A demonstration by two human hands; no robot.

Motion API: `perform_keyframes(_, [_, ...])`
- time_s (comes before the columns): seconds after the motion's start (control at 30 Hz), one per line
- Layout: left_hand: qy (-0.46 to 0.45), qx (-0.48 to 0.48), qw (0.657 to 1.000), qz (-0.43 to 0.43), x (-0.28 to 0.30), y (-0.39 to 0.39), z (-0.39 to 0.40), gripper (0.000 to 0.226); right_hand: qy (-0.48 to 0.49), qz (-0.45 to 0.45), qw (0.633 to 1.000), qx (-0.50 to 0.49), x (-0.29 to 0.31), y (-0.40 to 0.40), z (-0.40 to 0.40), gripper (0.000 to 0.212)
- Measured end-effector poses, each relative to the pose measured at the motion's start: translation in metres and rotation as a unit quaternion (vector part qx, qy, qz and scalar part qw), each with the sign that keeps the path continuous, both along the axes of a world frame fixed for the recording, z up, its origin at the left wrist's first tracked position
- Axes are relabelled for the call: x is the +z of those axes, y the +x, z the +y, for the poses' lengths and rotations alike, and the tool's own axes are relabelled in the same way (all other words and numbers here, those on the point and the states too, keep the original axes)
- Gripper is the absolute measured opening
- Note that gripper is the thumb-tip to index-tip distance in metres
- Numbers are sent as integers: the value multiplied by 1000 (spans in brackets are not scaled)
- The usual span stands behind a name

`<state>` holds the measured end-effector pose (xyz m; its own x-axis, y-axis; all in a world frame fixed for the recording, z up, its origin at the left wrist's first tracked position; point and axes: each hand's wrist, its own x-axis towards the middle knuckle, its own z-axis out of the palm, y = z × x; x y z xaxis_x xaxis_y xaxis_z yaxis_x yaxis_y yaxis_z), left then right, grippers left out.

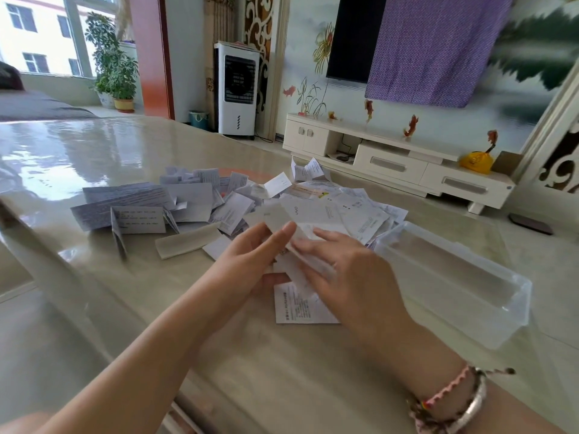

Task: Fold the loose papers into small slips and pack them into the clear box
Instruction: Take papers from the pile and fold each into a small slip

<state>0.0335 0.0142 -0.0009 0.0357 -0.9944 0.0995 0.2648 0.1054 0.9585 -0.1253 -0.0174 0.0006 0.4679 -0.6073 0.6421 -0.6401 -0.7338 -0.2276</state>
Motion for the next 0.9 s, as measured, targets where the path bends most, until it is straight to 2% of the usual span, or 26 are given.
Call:
perform_keyframes(0.07, [-5,12,1000,27,-2,1,-1,22,79,58,993,58,-2,4,1,49])
perform_keyframes(0.13, [-11,27,999,38,-3,4,-2,27,124,81,985,84,-4,4,1,64])
perform_keyframes(0.3, [-17,77,996,28,-5,10,-8,68,233,9,965,116,5,-7,-2,61])
perform_keyframes(0.4, [-4,115,993,1,-8,16,-13,90,290,11,950,119,13,-23,-7,82])
perform_keyframes(0.47, [-8,118,993,-8,-9,19,-15,86,323,66,938,107,13,-32,-9,100])
perform_keyframes(0.57, [6,109,994,-28,-6,20,-12,61,335,160,924,91,8,-37,-12,113])
perform_keyframes(0.63, [16,122,991,-43,-4,19,-10,47,328,195,921,82,7,-37,-12,108])
perform_keyframes(0.77, [23,154,987,-34,-4,22,-6,38,295,235,923,77,7,-38,-13,89])
perform_keyframes(0.9, [43,175,983,30,-2,28,-5,21,255,219,937,95,6,-36,-16,64])
